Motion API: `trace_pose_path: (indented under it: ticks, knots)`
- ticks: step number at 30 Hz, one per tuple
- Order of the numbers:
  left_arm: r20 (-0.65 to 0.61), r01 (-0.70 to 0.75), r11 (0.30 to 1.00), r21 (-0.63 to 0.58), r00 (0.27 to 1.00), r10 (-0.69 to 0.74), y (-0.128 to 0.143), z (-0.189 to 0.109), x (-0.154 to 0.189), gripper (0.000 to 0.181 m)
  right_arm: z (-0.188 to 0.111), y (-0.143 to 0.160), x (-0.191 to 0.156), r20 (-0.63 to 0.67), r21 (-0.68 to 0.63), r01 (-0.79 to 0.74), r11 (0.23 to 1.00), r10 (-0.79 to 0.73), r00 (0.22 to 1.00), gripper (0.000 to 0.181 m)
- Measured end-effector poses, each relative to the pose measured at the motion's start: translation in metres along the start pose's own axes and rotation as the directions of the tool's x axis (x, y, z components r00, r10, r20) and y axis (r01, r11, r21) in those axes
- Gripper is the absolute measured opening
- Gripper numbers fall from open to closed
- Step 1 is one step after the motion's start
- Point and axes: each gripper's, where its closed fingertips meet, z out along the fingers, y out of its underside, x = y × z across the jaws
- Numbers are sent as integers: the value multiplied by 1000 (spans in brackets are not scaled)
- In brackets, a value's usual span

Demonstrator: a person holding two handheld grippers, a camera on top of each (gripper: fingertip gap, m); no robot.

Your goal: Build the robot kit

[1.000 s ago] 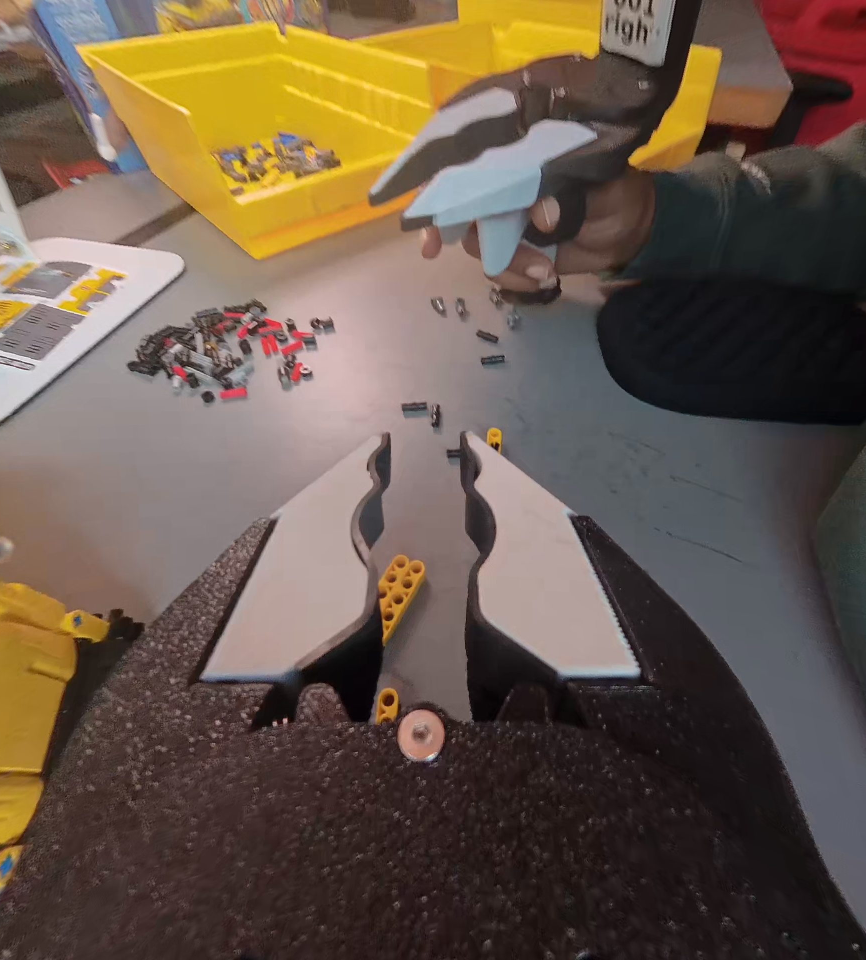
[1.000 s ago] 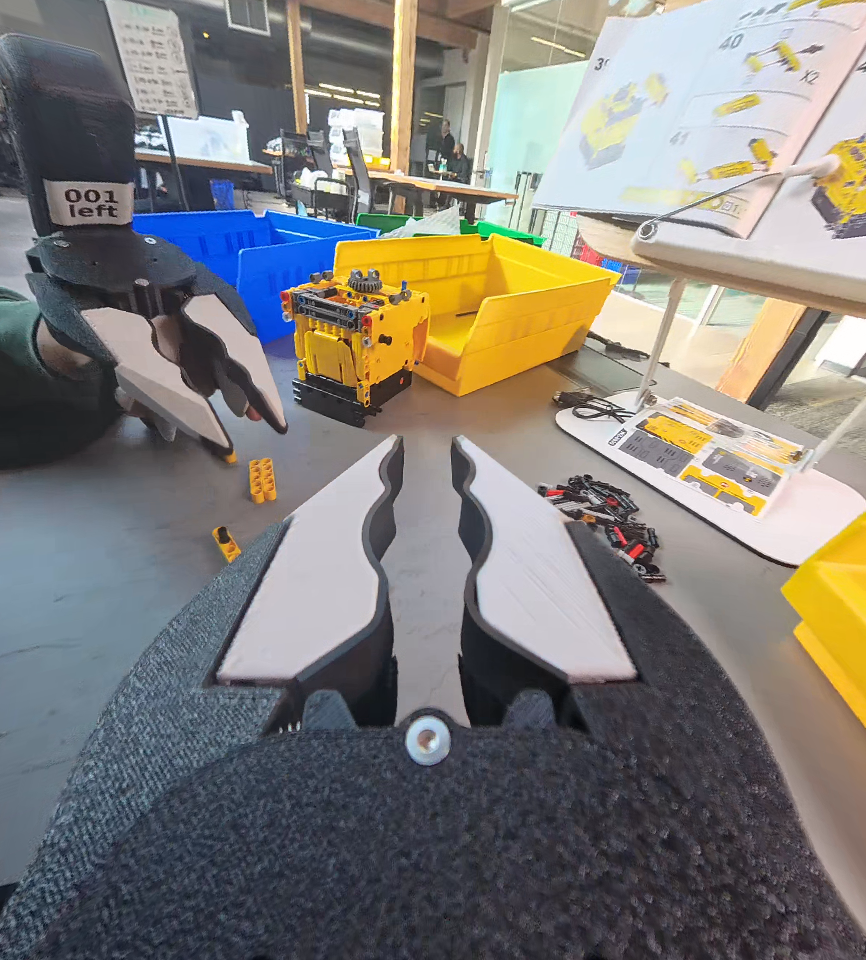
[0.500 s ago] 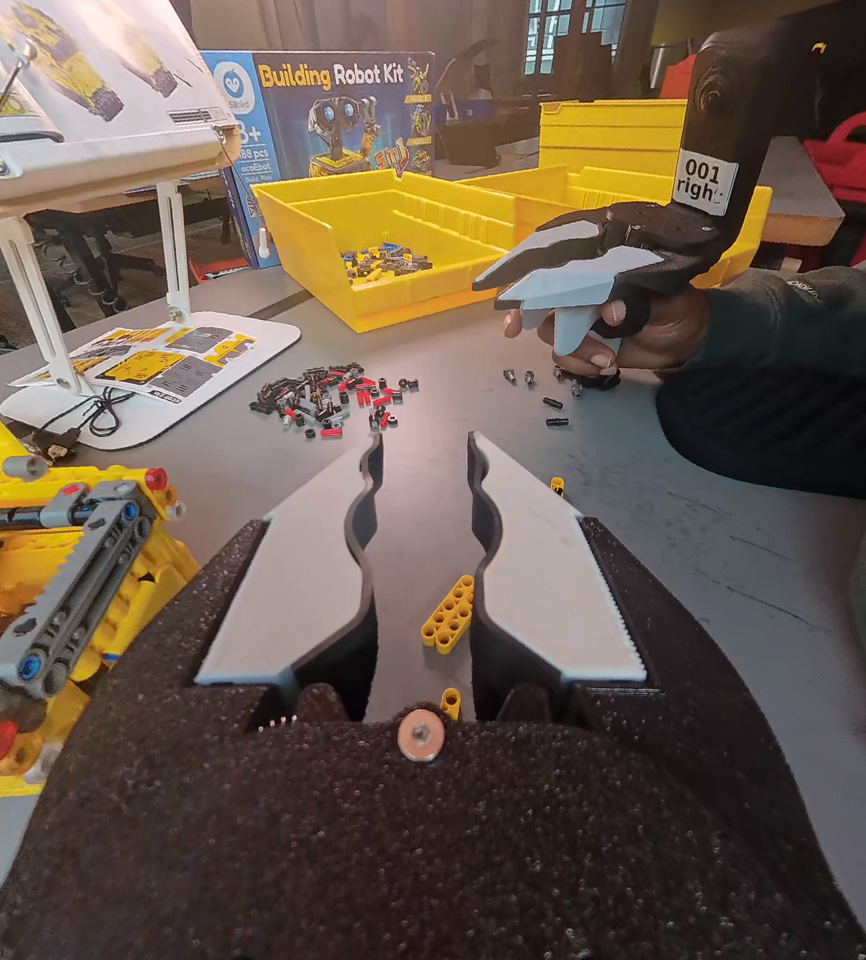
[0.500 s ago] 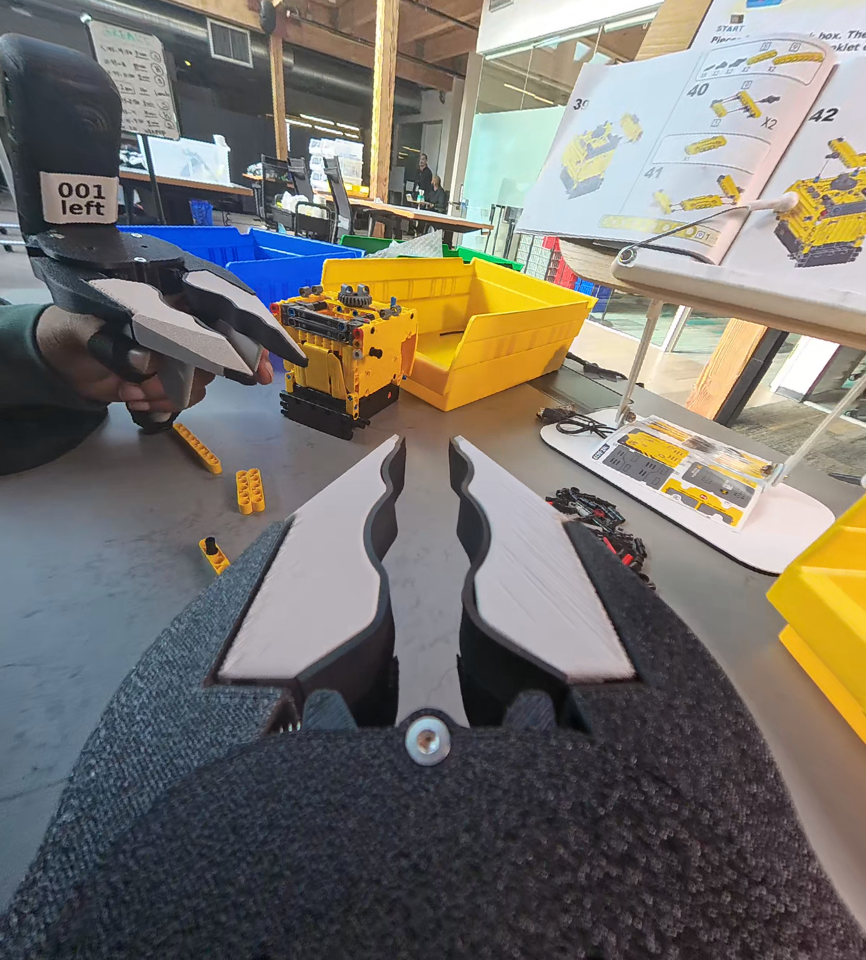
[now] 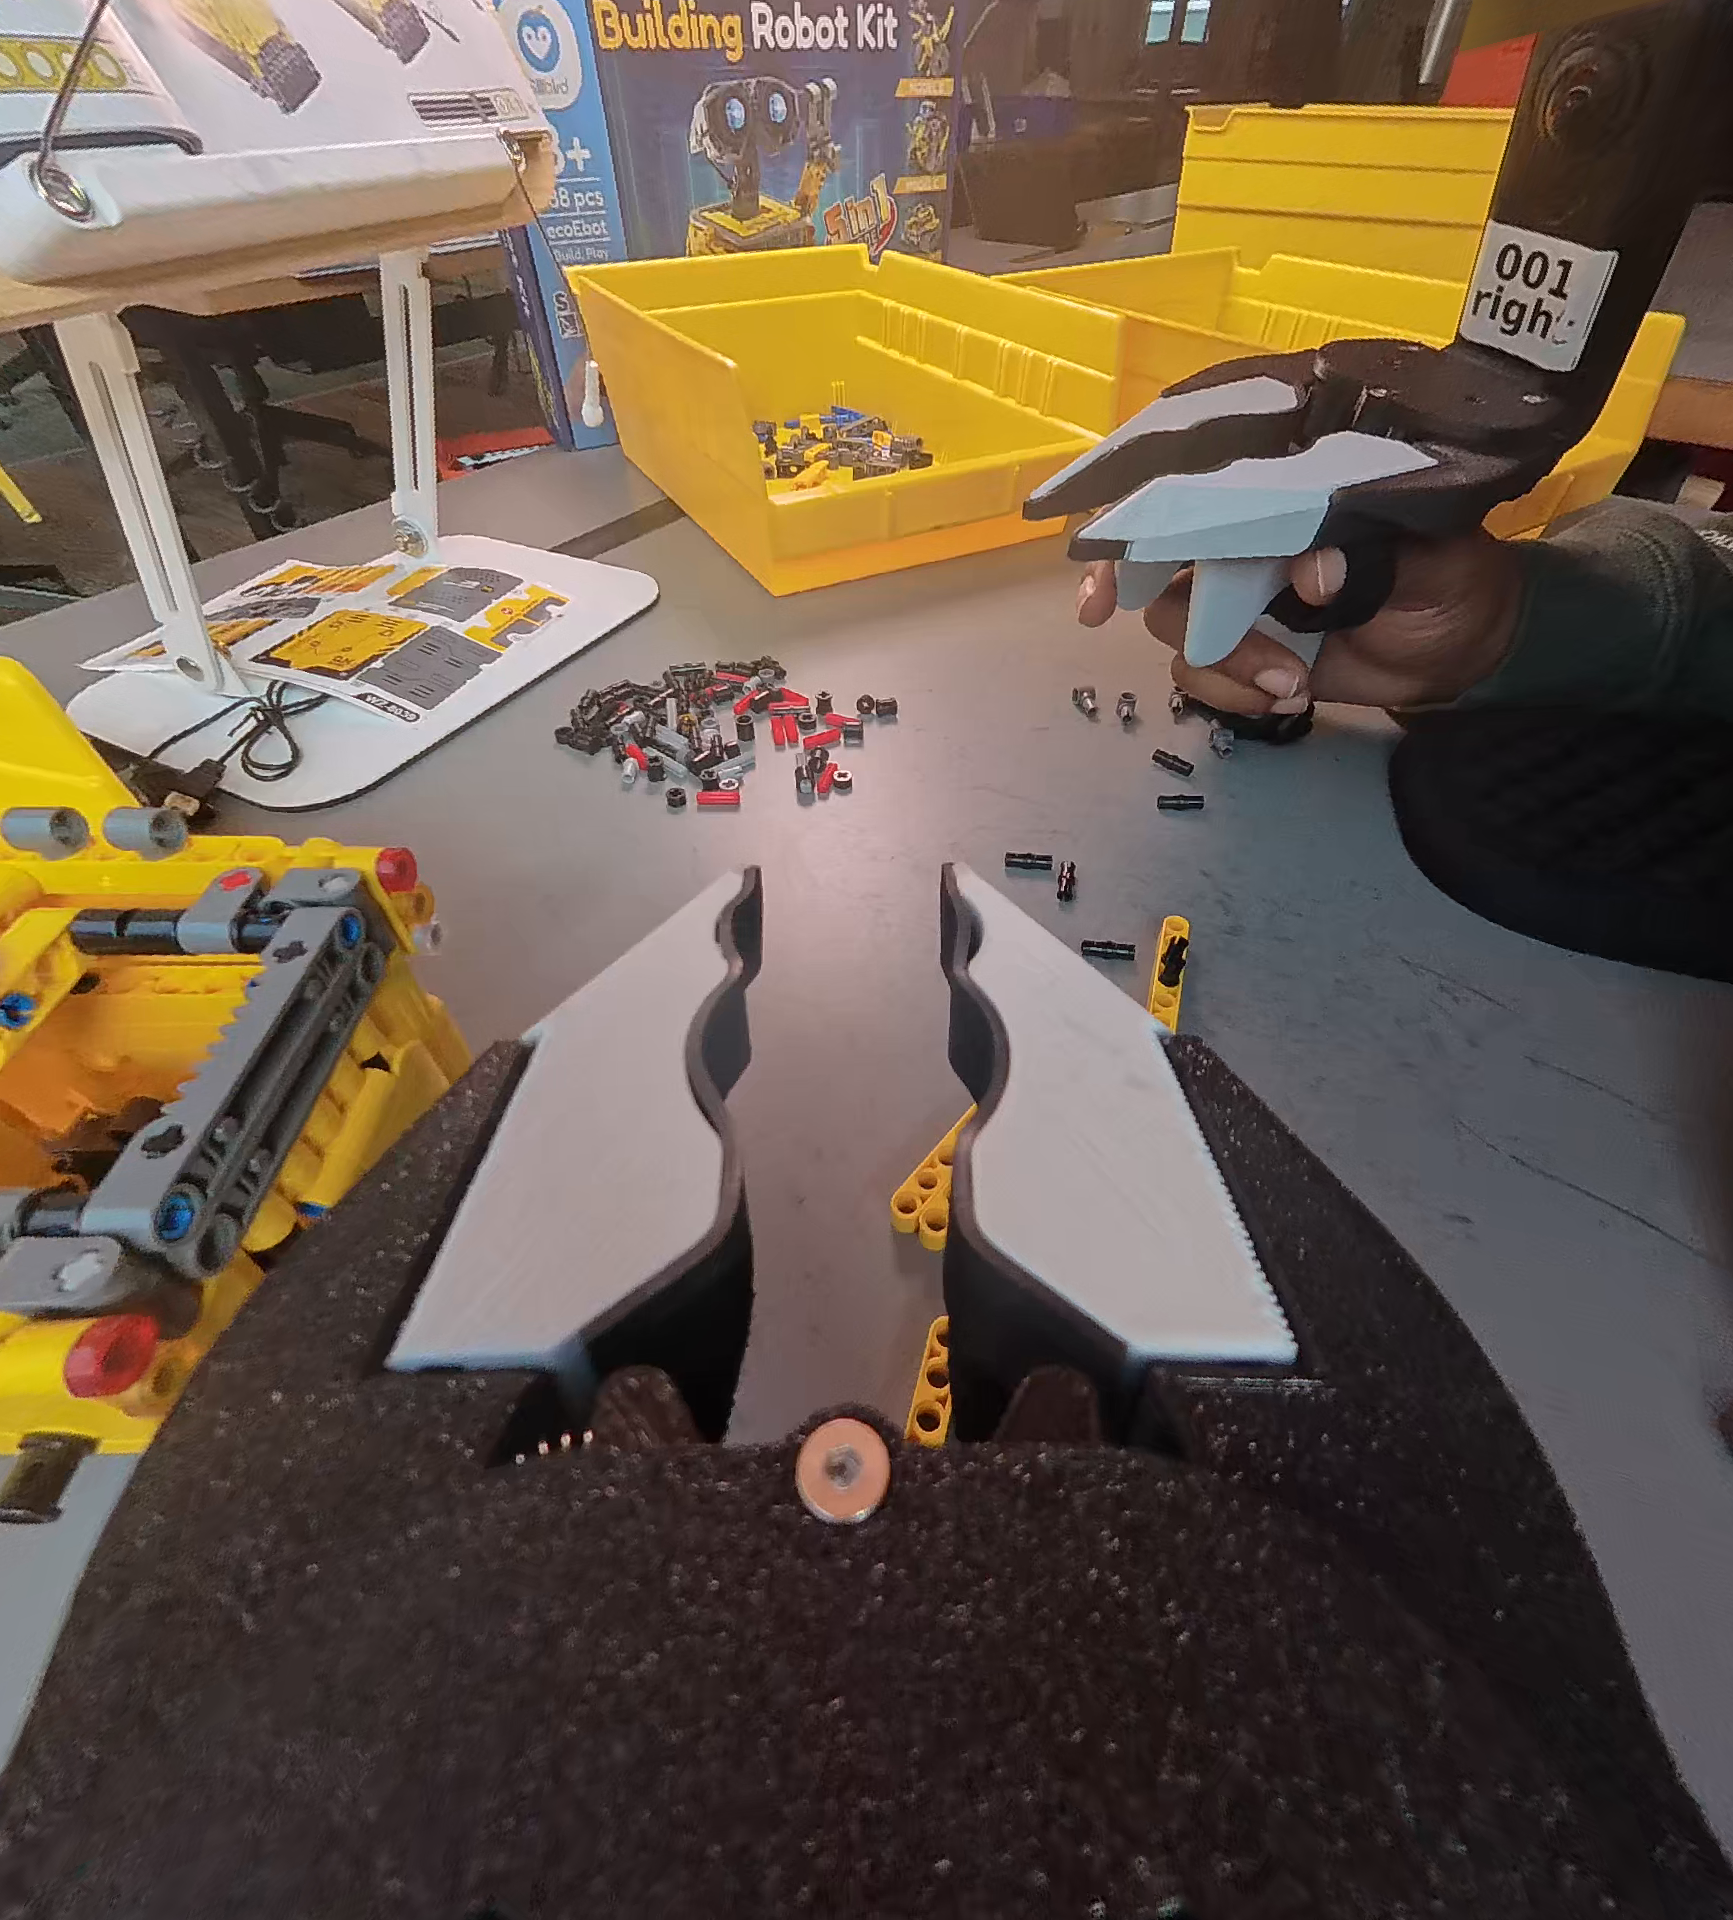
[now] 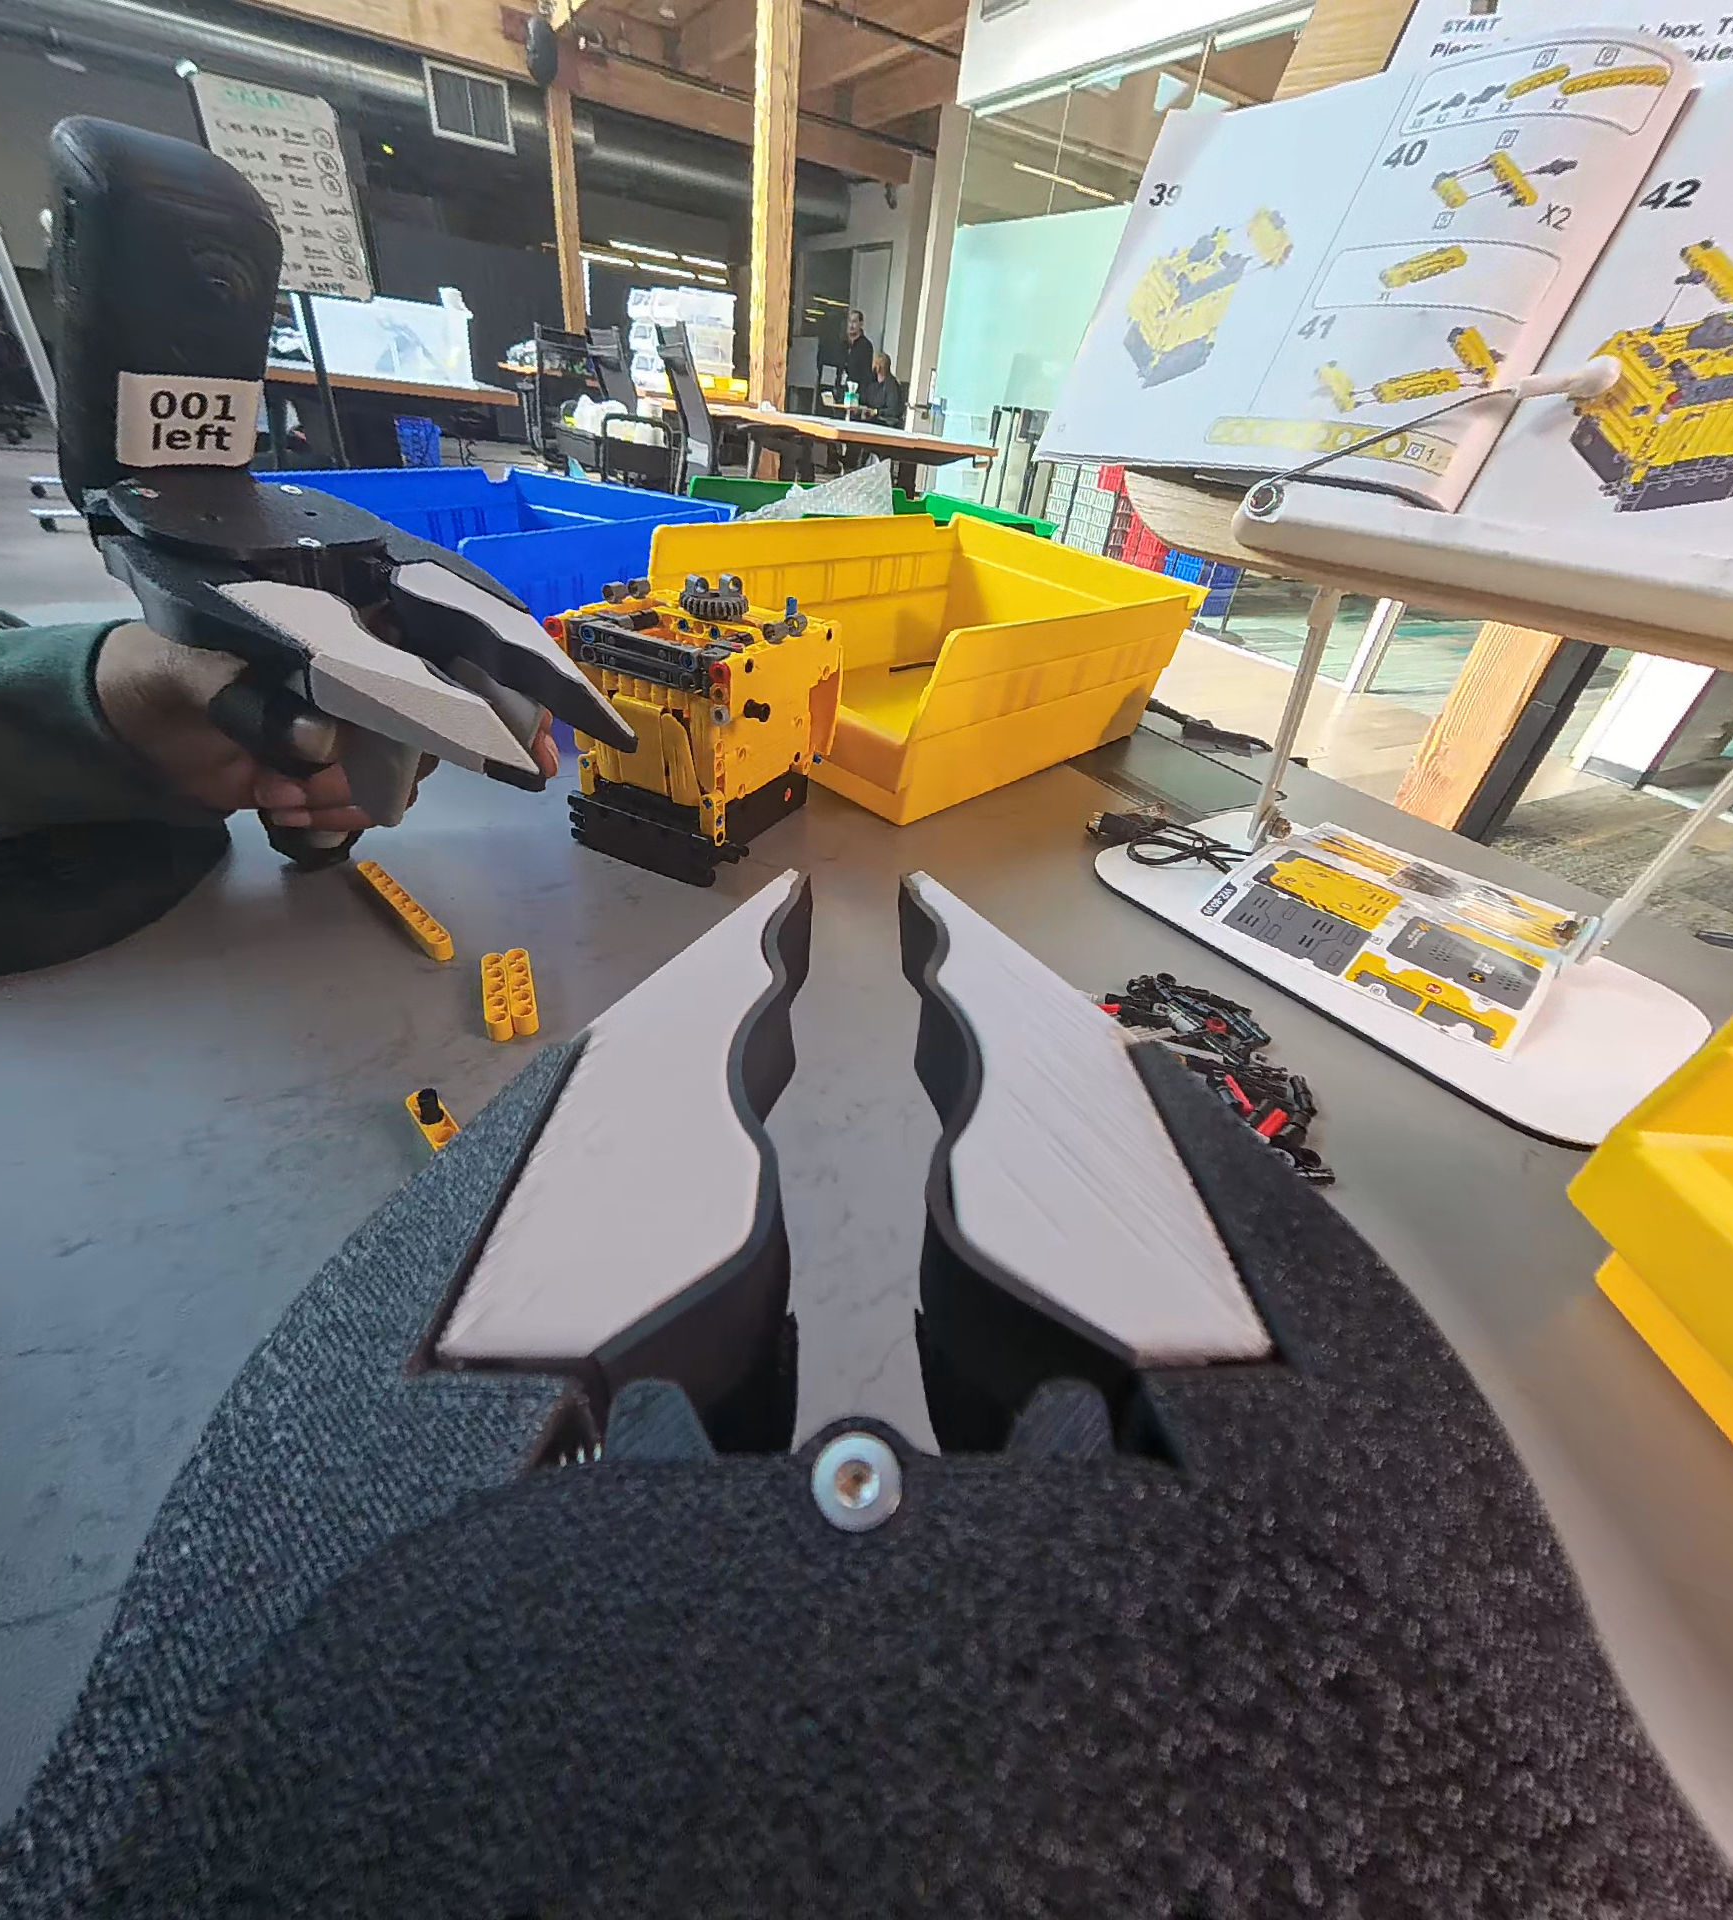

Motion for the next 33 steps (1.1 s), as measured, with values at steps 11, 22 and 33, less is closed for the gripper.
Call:
trace_pose_path:
  ticks: [11,22,33]
  knots:
    - [-5,-15,999,-40,1000,15,6,3,2,34,-9,-6,14,-79,35,2,999,1,997,17]
    - [-8,-72,993,-91,997,71,13,9,7,33,-31,17,48,-68,-295,-10,955,-10,998,15]
    - [-29,-150,975,-162,989,147,23,16,17,29,-2,95,-28,240,-692,85,716,118,964,13]
